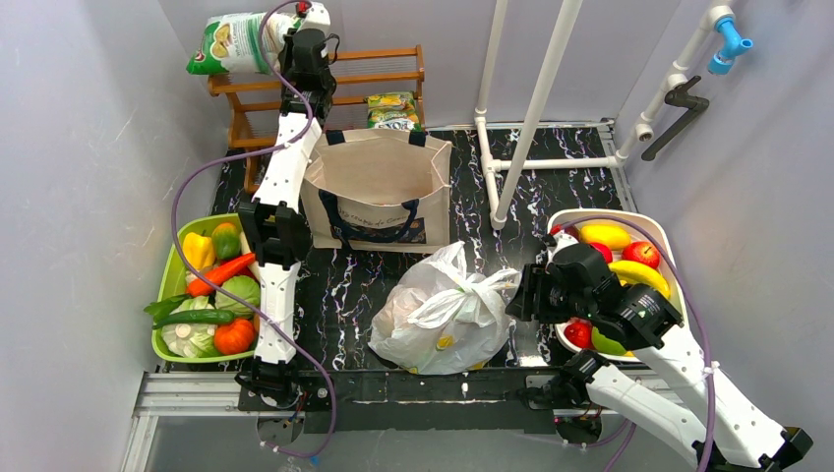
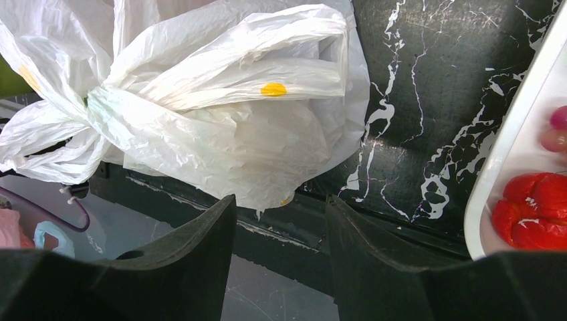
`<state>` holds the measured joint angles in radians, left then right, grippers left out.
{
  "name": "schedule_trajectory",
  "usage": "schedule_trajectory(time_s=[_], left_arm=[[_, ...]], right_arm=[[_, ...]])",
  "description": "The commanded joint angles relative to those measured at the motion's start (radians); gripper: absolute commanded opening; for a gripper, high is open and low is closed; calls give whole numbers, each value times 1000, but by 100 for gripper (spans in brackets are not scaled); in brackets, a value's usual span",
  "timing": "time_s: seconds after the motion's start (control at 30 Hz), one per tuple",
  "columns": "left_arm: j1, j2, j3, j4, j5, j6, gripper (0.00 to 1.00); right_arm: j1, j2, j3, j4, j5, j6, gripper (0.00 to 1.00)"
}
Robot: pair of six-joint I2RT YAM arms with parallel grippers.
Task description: Place the mixed food into the grocery bags and tie them
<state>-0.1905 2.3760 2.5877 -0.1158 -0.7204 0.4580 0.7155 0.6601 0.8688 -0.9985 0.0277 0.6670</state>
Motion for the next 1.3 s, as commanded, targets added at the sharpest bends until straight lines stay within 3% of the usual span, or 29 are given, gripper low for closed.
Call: schedule_trajectory(time_s=[0.0, 0.23, 0.53, 0.7, 0.9, 1.1, 1.27], left_arm=[[-45, -172, 46, -69, -7, -95, 0], [-144, -264, 12, -62, -31, -33, 0], [-218, -714, -578, 39, 76, -286, 0], [-224, -915, -769, 16, 276, -398, 0], [-224, -1032, -740, -203, 363, -527, 0], [-222, -1088, -643, -400, 678, -537, 0], [-223, -1113, -608, -494, 778, -613, 0]], right_arm=[[-1, -10, 51, -11, 20, 0, 58], [-1, -25, 86, -21, 22, 0, 58], [-1, -59, 131, -74, 60, -1, 58], [0, -75, 123, -84, 59, 9, 58], [-1, -67, 84, -50, 67, 11, 58], [-1, -39, 62, -1, 74, 5, 58], [-1, -10, 70, 17, 59, 1, 58]])
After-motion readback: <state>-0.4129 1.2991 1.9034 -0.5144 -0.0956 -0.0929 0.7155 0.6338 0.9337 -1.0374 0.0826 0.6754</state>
